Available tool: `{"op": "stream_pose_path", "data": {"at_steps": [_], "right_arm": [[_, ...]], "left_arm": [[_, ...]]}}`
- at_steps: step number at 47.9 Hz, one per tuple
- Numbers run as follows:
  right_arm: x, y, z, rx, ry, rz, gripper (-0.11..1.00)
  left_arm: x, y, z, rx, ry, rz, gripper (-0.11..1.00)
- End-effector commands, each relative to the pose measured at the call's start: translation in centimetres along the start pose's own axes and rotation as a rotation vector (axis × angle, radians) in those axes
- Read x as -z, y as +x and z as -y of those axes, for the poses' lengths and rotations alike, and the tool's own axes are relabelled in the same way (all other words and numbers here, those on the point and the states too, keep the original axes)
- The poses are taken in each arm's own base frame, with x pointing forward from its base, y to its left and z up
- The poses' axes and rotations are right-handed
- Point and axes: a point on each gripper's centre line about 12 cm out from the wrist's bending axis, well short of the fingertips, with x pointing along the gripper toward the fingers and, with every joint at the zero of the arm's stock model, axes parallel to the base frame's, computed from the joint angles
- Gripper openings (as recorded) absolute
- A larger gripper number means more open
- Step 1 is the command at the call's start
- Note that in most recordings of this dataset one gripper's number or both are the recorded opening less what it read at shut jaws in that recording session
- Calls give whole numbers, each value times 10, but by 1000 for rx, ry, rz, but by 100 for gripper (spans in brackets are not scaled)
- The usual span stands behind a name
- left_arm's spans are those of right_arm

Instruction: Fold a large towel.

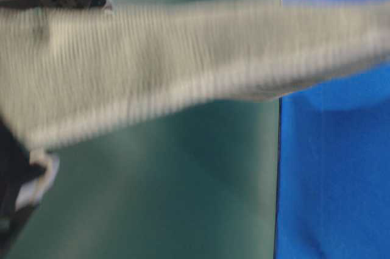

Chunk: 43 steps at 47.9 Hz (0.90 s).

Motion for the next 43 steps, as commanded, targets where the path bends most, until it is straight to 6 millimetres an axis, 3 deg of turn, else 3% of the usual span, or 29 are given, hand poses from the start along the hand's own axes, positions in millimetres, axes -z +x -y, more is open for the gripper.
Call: {"op": "stream_pose_path", "data": {"at_steps": [1, 6, 12, 24, 30, 37, 43], "right_arm": [[-18, -4, 9, 18, 9, 49, 4], [-12, -12, 10, 22, 8, 39, 4], [1, -35, 16, 42, 7, 9, 4], [27, -106, 29, 104, 14, -44, 4], [32, -130, 30, 122, 12, -60, 4], [40, -126, 32, 134, 13, -111, 4], [52, -98, 31, 128, 9, -179, 4]], "left_arm": [[-19, 9, 25, 53, 25, 50, 2], [-20, 27, 22, 46, 38, 54, 2], [-14, 57, 15, 33, 53, 55, 2], [-19, 111, 13, 40, 59, 123, 2], [-19, 130, 15, 49, 56, 149, 2], [-16, 133, 20, 59, 60, 152, 2], [2, 123, 17, 51, 38, 103, 2]]}}
